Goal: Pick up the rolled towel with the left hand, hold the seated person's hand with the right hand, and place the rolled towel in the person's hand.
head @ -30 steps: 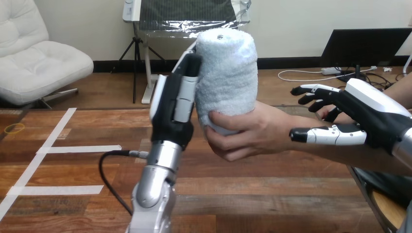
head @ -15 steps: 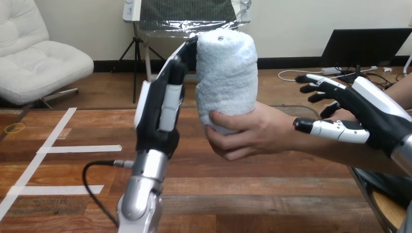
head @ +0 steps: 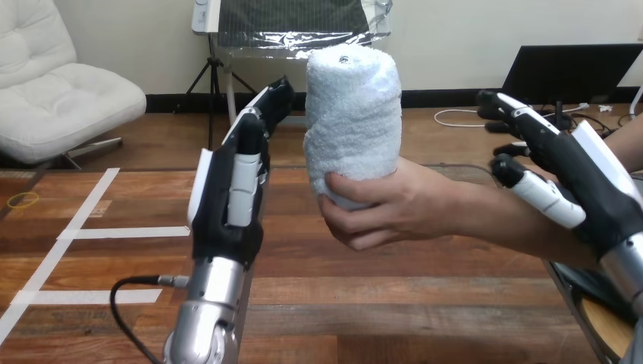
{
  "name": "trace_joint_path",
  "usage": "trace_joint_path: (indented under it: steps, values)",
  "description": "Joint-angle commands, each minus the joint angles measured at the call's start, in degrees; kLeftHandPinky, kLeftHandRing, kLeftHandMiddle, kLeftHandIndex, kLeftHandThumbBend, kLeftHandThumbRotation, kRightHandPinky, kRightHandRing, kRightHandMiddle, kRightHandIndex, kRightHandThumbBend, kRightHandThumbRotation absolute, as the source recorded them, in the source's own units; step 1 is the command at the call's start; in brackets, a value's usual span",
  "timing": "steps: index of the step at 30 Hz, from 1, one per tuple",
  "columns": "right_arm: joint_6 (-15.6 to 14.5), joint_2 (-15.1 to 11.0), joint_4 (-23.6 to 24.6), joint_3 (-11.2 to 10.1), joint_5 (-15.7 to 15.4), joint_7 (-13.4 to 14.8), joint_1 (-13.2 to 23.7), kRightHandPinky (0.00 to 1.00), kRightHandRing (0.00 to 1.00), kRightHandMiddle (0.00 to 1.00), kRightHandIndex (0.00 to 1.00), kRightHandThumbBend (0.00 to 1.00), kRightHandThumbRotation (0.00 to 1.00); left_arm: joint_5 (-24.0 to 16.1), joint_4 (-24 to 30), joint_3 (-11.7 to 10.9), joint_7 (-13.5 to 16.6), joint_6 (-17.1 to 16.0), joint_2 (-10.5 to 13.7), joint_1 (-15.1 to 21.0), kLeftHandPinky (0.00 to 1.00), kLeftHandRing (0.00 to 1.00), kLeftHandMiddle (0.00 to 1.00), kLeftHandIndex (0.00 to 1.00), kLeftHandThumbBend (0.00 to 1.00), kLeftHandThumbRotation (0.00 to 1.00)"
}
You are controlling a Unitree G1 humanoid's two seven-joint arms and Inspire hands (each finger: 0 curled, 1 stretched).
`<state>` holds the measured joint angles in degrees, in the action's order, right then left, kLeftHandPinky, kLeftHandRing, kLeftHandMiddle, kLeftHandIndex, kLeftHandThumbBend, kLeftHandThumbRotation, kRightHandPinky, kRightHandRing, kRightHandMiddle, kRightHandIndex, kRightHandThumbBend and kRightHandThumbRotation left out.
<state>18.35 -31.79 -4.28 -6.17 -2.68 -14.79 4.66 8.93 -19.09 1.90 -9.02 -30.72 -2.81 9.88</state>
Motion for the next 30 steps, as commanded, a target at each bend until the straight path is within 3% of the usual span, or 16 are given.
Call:
trace_joint_path:
  steps: [1, 3, 5, 16, 24, 30]
  values:
    - [4.08, 4.51, 1.57, -1.20, 3.13, 1.68, -0.62, 0.82, 0.93, 0.93, 0.92, 0.97, 1.00, 0.99, 7.33, 1.13, -0.38, 0.35, -1.77, -0.50, 1.00, 0.91, 0.87, 0.83, 0.78, 0.98]
    - [6.15, 8.33, 5.18, -1.38, 4.03, 4.23, -3.23, 0.84, 0.94, 0.94, 0.91, 0.94, 1.00, 2.24, 12.25, 1.24, -0.90, 1.51, -1.03, -3.01, 0.99, 0.89, 0.86, 0.82, 0.80, 0.98]
    - [7.17, 10.52, 7.60, -1.30, 4.67, 5.46, -4.97, 0.84, 0.93, 0.93, 0.91, 0.94, 1.00, 3.28, 14.98, 1.22, -1.46, 1.73, -0.54, -4.50, 0.97, 0.89, 0.86, 0.82, 0.81, 0.97]
    - [12.26, 16.55, 13.97, 0.26, 7.68, 6.63, -10.92, 0.81, 0.90, 0.92, 0.91, 0.94, 1.00, 7.38, 23.35, 0.66, -3.81, 1.58, 0.92, -10.08, 0.82, 0.84, 0.83, 0.80, 0.84, 0.91]
    - [14.25, 21.44, 19.96, 3.06, 10.70, 6.47, -17.00, 0.80, 0.90, 0.91, 0.90, 0.93, 1.00, 11.50, 28.62, 0.13, -7.17, 0.52, 2.24, -14.74, 0.77, 0.82, 0.81, 0.79, 0.83, 0.85]
    - [15.80, 24.20, 23.55, 5.16, 10.95, 6.39, -21.60, 0.83, 0.90, 0.91, 0.90, 0.94, 1.00, 11.62, 32.00, -0.68, -9.14, -0.70, 3.67, -18.02, 0.72, 0.79, 0.80, 0.78, 0.82, 0.82]
